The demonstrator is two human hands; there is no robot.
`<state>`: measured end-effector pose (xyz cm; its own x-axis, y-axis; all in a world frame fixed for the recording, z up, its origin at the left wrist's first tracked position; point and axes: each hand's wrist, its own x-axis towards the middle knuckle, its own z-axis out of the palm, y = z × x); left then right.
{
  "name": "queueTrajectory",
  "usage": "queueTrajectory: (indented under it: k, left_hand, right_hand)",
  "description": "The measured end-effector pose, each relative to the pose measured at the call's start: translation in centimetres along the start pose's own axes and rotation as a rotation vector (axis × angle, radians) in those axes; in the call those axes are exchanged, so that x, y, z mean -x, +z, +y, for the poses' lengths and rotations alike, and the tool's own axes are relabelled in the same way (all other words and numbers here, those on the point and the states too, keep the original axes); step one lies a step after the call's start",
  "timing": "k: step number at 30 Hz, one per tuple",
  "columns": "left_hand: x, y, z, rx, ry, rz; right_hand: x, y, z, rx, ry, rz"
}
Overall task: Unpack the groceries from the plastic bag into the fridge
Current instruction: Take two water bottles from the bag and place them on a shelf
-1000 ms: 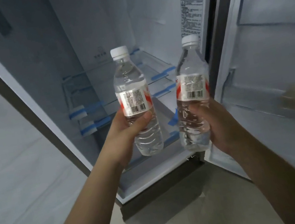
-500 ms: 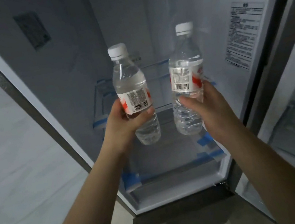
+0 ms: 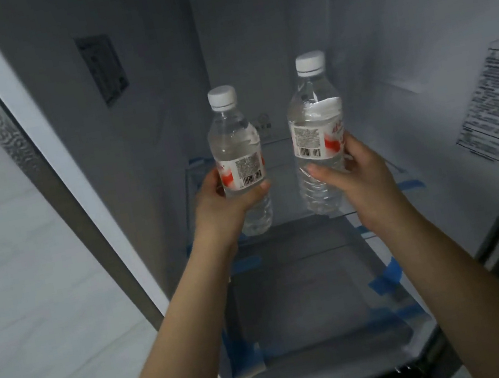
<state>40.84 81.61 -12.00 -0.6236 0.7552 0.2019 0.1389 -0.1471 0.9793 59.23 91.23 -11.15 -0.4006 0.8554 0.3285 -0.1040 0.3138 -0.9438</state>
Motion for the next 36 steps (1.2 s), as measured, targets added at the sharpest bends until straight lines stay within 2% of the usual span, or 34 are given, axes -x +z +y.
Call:
queueTrajectory:
  k: [15, 25, 33, 36]
  left_hand:
    - [-6.0, 2.4, -2.9, 0.005, -0.031, 0.076]
    - [-10.3, 4.7, -3.2, -0.177, 0.017, -0.002]
    - [-14.7, 5.8, -4.2, -0.215, 0.062, 0.035]
    - [-16.2, 5.6, -4.6, -0.225, 0.051, -0.026]
  right_hand:
    - [-7.8, 0.5, 5.7, -0.040, 0.092, -0.039]
    - [-12.1, 0.8, 7.4, 0.088, 0.067, -0.088]
    - [-16.9, 0.5, 8.1, 0.155, 0.139, -0.182]
    - [-17.8, 1.0, 8.1, 0.173, 0.146, -0.217]
